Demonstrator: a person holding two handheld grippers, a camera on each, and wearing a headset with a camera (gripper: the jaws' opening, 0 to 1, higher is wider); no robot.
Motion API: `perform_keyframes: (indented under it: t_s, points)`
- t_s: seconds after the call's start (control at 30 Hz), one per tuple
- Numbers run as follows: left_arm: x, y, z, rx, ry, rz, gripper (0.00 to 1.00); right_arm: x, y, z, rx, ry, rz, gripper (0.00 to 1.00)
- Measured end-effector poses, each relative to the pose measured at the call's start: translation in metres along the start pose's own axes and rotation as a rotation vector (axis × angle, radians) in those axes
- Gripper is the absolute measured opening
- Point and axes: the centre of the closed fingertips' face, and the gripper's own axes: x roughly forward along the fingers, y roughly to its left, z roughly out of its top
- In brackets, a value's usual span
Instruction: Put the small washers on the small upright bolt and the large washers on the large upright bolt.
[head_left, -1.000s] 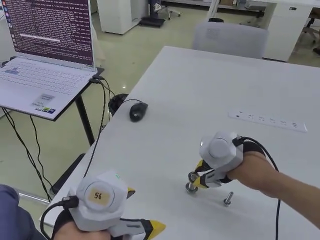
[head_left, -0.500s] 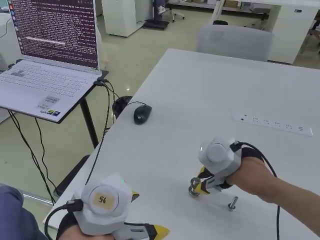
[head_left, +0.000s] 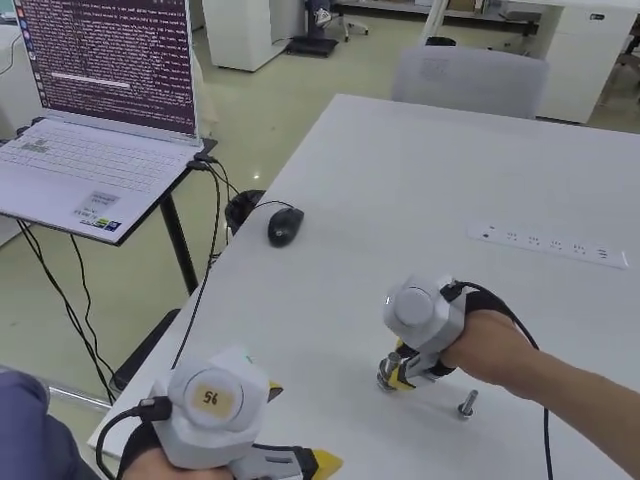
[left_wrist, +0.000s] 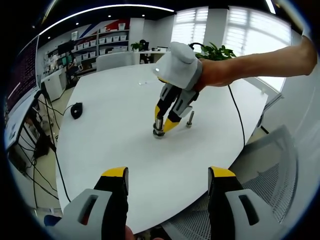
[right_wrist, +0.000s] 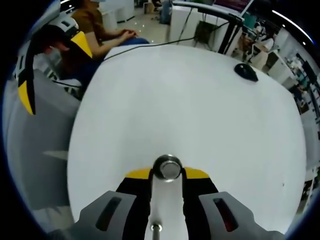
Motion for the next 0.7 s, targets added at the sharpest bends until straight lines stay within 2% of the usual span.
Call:
perform_keyframes:
  t_s: [0.2, 0.23, 0.47, 0.7]
  points:
    - [-0.001, 0.001, -0.001, -0.003, 0.001, 0.004, 0.64, 0.015, 0.002, -0.008, 0.050, 0.018, 0.009, 0.24]
    - [-0.002, 0.001, -0.001, -0.003, 0.001, 0.004, 0.64, 0.016, 0.000, -0.006, 0.050, 0.007, 0.005, 0.24]
    - [-0.002, 0.002, -0.001, -0.003, 0.000, 0.003, 0.64, 0.012, 0.003, -0.010, 0.062, 0.010, -0.012, 0.25]
    - [0.002, 0.002, 0.002, 0.010, 0.000, -0.007, 0.64, 0.002, 0.016, -0.016, 0.168, -0.043, -0.039, 0.27]
